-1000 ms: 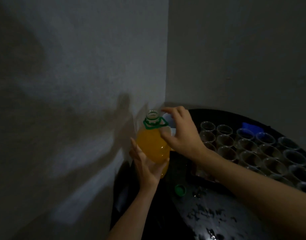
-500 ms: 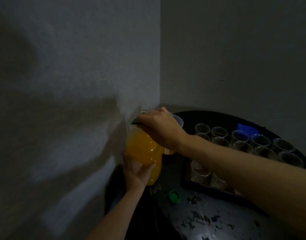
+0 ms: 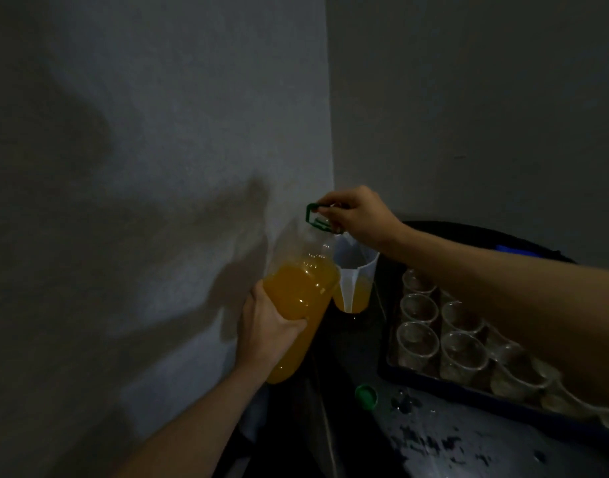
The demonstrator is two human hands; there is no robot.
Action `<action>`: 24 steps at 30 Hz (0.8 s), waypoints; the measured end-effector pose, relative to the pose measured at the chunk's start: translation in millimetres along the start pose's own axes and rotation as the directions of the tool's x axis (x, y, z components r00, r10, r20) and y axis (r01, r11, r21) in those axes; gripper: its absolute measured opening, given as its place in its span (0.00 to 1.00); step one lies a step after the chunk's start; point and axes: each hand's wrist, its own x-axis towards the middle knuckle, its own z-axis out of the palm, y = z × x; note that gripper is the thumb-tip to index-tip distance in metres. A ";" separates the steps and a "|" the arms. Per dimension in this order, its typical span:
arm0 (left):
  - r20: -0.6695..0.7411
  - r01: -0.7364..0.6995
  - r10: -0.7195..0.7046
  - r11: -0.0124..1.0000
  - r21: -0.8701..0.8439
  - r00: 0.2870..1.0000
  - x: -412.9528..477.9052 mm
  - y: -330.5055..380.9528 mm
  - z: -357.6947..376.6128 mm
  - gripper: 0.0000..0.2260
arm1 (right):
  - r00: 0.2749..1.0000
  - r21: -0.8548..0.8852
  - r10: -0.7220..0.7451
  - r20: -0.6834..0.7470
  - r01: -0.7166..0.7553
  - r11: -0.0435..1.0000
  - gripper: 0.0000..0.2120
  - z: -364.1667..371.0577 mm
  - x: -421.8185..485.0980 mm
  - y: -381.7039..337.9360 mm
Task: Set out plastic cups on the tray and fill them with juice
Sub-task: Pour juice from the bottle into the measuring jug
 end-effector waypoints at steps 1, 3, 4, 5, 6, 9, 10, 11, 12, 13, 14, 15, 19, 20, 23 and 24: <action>0.005 -0.014 0.014 1.000 0.016 1.000 1.0 4.0 -4.4 0.44 | 1.000 0.010 0.024 -0.007 -0.024 1.000 0.11 -3.0 2.6 -0.8; 0.015 -0.039 0.038 0.998 0.053 0.999 5.0 11.2 -12.7 0.42 | 0.997 0.002 0.074 -0.024 -0.074 0.997 0.11 -10.8 8.7 -1.8; 0.026 -0.049 0.047 0.996 0.069 0.999 7.2 15.0 -16.5 0.41 | 0.995 -0.009 0.097 -0.028 -0.098 0.995 0.11 -15.4 11.2 -1.7; 0.034 -0.062 0.059 0.994 0.088 0.998 9.6 18.7 -20.2 0.40 | 0.993 -0.016 0.118 -0.028 -0.118 0.993 0.11 -20.3 13.3 -2.0; 0.038 -0.076 0.072 0.991 0.107 0.997 12.2 22.6 -23.2 0.40 | 0.990 -0.019 0.135 -0.024 -0.136 0.991 0.11 -24.8 15.3 -1.8; 0.048 -0.122 0.116 0.979 0.161 0.992 18.2 31.2 -28.9 0.39 | 0.983 -0.009 0.182 -0.006 -0.182 0.983 0.13 -32.9 19.1 0.4; 0.053 -0.134 0.126 0.973 0.189 0.991 19.3 34.1 -30.6 0.39 | 0.981 -0.005 0.194 -0.003 -0.194 0.981 0.13 -34.0 20.1 1.0; 0.060 -0.140 0.130 0.966 0.219 0.990 19.9 36.3 -31.9 0.39 | 0.978 -0.005 0.208 0.001 -0.208 0.978 0.13 -34.7 20.7 1.3; 0.066 -0.143 0.131 0.959 0.244 0.989 20.3 37.9 -32.6 0.38 | 0.975 -0.005 0.220 0.007 -0.220 0.975 0.13 -35.1 21.0 1.6; 0.068 -0.143 0.130 0.956 0.258 0.989 20.8 38.8 -33.3 0.38 | 0.974 -0.007 0.228 0.014 -0.228 0.974 0.14 -35.1 21.6 2.1; 0.070 -0.143 0.129 0.954 0.265 0.989 21.3 39.5 -33.9 0.38 | 0.973 -0.010 0.230 0.021 -0.230 0.973 0.14 -34.6 22.3 2.7; 0.072 -0.139 0.124 0.953 0.269 0.990 21.4 39.9 -34.1 0.38 | 0.973 -0.017 0.228 0.029 -0.228 0.974 0.14 -33.6 23.0 3.4; 0.083 -0.131 0.111 0.945 0.299 0.990 21.7 39.2 -35.7 0.38 | 0.974 -0.045 0.221 0.046 -0.219 0.975 0.14 -25.6 24.6 10.9; 0.087 -0.133 0.111 0.944 0.303 0.990 21.9 38.8 -36.0 0.38 | 0.973 -0.040 0.225 0.052 -0.223 0.974 0.14 -23.3 24.7 12.9; 0.104 -0.135 0.108 0.941 0.310 0.989 23.1 38.0 -38.4 0.37 | 0.972 -0.082 0.227 0.065 -0.221 0.972 0.14 -18.5 25.0 18.9; 0.110 -0.135 0.105 0.939 0.315 0.988 23.5 38.0 -39.6 0.37 | 0.971 -0.093 0.230 0.066 -0.224 0.970 0.14 -17.1 24.5 20.6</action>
